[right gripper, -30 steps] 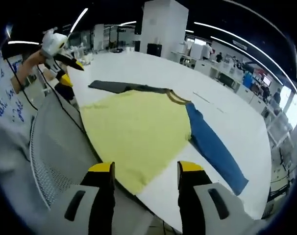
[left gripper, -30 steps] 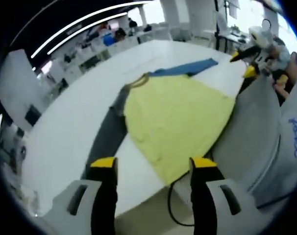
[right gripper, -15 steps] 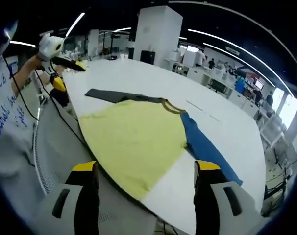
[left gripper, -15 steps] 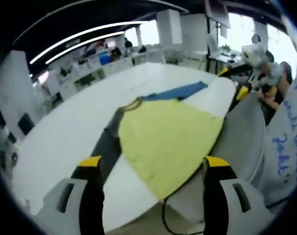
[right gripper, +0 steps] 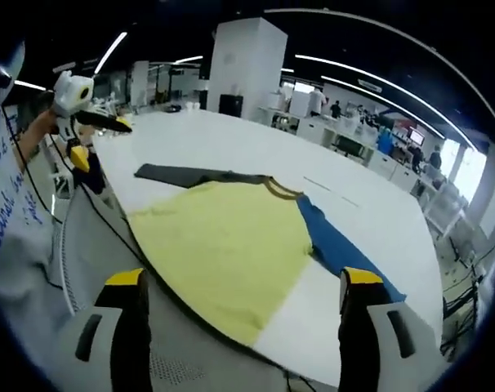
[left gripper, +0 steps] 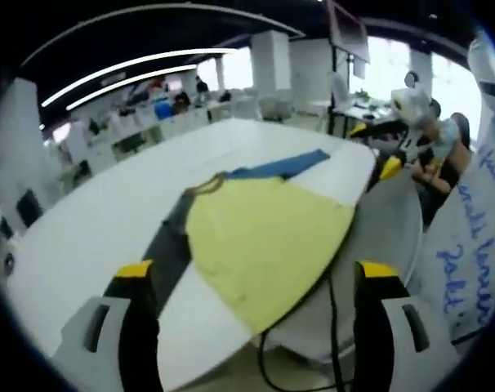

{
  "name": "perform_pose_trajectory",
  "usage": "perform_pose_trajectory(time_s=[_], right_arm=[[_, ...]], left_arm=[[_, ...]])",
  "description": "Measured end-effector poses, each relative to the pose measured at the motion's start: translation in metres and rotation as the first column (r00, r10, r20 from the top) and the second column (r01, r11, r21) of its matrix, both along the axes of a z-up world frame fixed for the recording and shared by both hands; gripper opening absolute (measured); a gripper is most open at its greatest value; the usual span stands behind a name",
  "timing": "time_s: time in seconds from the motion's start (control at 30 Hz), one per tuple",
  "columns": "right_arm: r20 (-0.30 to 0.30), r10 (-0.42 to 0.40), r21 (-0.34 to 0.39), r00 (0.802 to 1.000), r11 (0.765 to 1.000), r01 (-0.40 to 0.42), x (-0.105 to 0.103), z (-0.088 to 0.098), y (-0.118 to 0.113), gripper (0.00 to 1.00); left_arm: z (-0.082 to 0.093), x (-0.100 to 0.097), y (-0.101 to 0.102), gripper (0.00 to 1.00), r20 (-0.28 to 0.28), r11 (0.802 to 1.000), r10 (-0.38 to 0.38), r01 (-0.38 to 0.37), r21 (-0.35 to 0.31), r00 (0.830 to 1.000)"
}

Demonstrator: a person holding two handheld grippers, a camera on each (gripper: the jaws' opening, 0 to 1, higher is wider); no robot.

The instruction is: Fold the garment on the visible template until the final outline fits inside the template.

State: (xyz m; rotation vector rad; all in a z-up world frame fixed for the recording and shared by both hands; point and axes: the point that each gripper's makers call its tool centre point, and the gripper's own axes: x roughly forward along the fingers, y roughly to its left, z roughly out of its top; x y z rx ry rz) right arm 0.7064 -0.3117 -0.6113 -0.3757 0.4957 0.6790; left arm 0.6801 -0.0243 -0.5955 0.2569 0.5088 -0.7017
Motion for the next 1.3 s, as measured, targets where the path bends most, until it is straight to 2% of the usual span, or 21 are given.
perform_pose_trajectory(time_s=[0.2, 0.3, 0.47, 0.6, 0.87, 1.0, 1.3], right_arm=[[0.01, -0.029, 0.016, 1.0, 0.999, 0.029, -0.009, -0.004, 0.012, 1.0], [-0.004, -0.045, 0.002, 0.999, 0.999, 0.045, -0.016, -0.008, 0.013, 1.0], [-0.014, -0.065, 0.027, 0.998, 0.998, 0.065, -0.017, -0.009, 0.012, 1.0], [-0.023, -0.063, 0.027, 0.998, 0.998, 0.064, -0.018, -0.012, 0.009, 1.0], [-0.03, -0.028, 0.031, 0.999, 0.999, 0.029, -0.01, -0.01, -0.012, 1.0], [-0.029, -0.018, 0.042, 0.999, 0.999, 0.02, -0.001, -0.005, -0.022, 1.0], [-0.003, 0.013, 0.049, 1.0, 0.999, -0.013, 0.014, 0.005, -0.05, 1.0]], left_arm=[[-0.001, -0.005, 0.002, 1.0, 0.016, 0.999, -0.034, 0.035, -0.023, 0.999], [-0.002, -0.005, 0.004, 1.0, -0.004, 0.999, -0.042, 0.041, -0.027, 0.999], [0.0, -0.006, 0.005, 1.0, 0.006, 0.999, -0.048, 0.048, -0.022, 0.999], [-0.002, -0.008, -0.002, 1.0, 0.007, 0.998, -0.052, 0.052, -0.019, 0.999], [-0.002, -0.002, -0.017, 1.0, -0.021, 1.0, -0.018, 0.018, 0.007, 1.0], [0.001, -0.001, -0.03, 1.0, -0.026, 1.0, -0.005, 0.005, -0.016, 1.0], [0.008, -0.001, -0.048, 0.99, 0.009, 0.999, 0.05, -0.05, -0.009, 0.999]])
